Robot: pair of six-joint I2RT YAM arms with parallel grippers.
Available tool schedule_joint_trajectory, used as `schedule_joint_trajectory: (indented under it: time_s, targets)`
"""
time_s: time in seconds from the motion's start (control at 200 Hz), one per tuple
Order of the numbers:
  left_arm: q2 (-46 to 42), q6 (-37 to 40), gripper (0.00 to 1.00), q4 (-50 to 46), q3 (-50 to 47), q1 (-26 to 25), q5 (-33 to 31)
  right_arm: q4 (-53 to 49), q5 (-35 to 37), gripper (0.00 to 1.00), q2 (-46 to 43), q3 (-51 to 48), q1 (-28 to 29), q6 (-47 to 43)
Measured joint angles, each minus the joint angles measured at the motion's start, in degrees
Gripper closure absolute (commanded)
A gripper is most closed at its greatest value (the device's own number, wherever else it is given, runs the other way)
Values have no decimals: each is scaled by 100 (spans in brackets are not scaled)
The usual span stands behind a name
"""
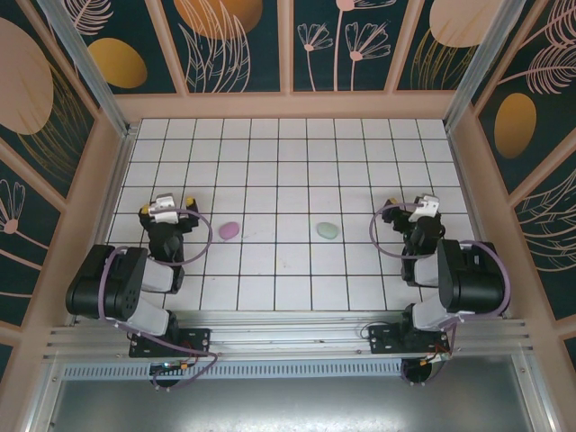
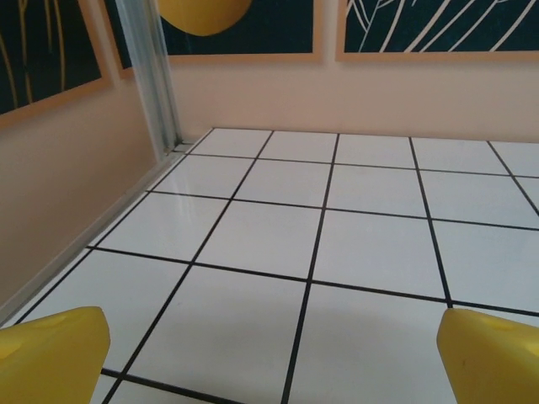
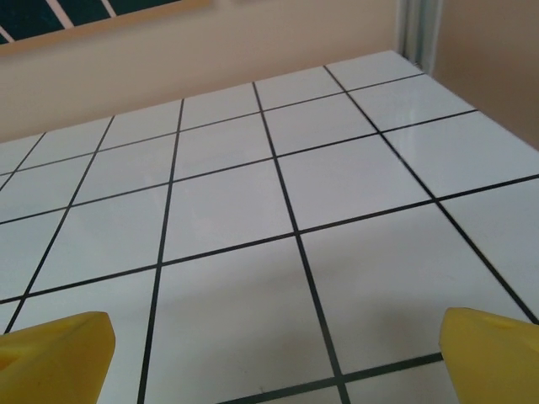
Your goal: Insert the wireless bluetooth earbuds into the charging case
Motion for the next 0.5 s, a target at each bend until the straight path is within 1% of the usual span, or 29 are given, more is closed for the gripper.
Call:
schedule_joint_trajectory:
  time_s: [0.125,0.255,0.5]
  targets:
    - [0,-70,1,-68,201,142,247,44,-26,1,50,118,72,-98]
    - [0,-94,1,-90,214,149,363,66,-24,1,50,166,162,-166]
    - [0,-96,1,-111,214,149,387,68,-20,1,50,170,190,-254]
